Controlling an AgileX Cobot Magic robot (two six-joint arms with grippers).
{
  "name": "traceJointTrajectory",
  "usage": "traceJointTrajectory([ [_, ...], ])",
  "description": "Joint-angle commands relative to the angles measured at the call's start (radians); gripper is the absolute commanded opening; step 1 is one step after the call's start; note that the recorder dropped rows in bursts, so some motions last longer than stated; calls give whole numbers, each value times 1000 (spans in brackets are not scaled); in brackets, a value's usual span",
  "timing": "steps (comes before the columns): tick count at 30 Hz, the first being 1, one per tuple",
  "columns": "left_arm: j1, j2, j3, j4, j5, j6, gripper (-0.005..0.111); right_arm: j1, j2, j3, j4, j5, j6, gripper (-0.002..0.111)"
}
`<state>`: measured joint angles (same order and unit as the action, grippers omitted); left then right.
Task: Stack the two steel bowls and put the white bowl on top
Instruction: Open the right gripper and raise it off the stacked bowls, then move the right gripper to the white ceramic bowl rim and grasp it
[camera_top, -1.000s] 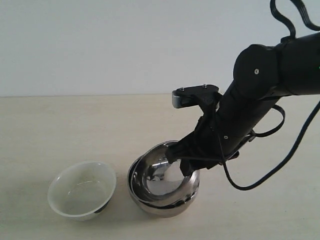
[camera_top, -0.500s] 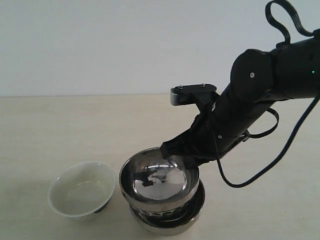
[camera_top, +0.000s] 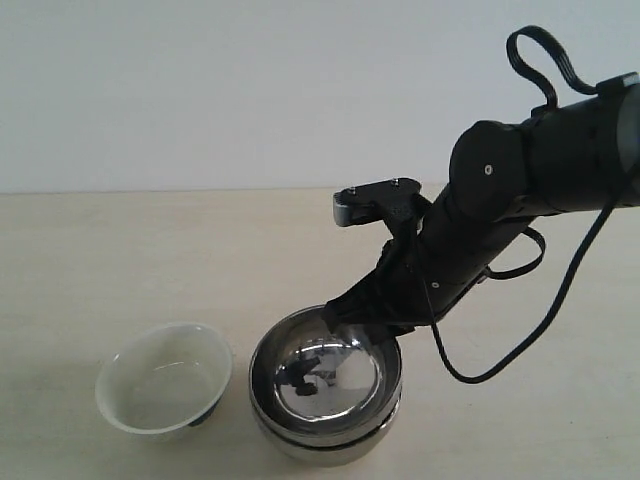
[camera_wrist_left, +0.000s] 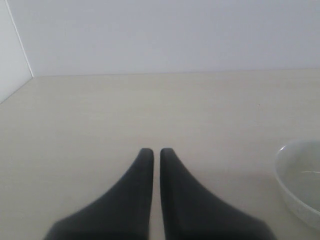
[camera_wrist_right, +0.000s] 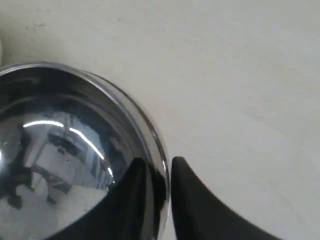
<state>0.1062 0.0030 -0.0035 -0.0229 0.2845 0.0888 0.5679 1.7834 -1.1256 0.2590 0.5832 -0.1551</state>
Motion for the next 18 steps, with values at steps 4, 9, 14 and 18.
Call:
traceJointTrajectory([
  [4, 1, -3, 3, -3, -6, -11, 4, 2, -6, -3, 0, -18, -10, 45],
  [9, 1, -3, 3, -3, -6, -11, 4, 2, -41, -47, 2, -31, -11, 34],
  [14, 1, -3, 3, -3, -6, -11, 4, 10, -79, -54, 26, -35, -19, 0],
  [18, 1, -3, 3, -3, -6, -11, 4, 57, -89, -54, 36, -44, -80, 0],
])
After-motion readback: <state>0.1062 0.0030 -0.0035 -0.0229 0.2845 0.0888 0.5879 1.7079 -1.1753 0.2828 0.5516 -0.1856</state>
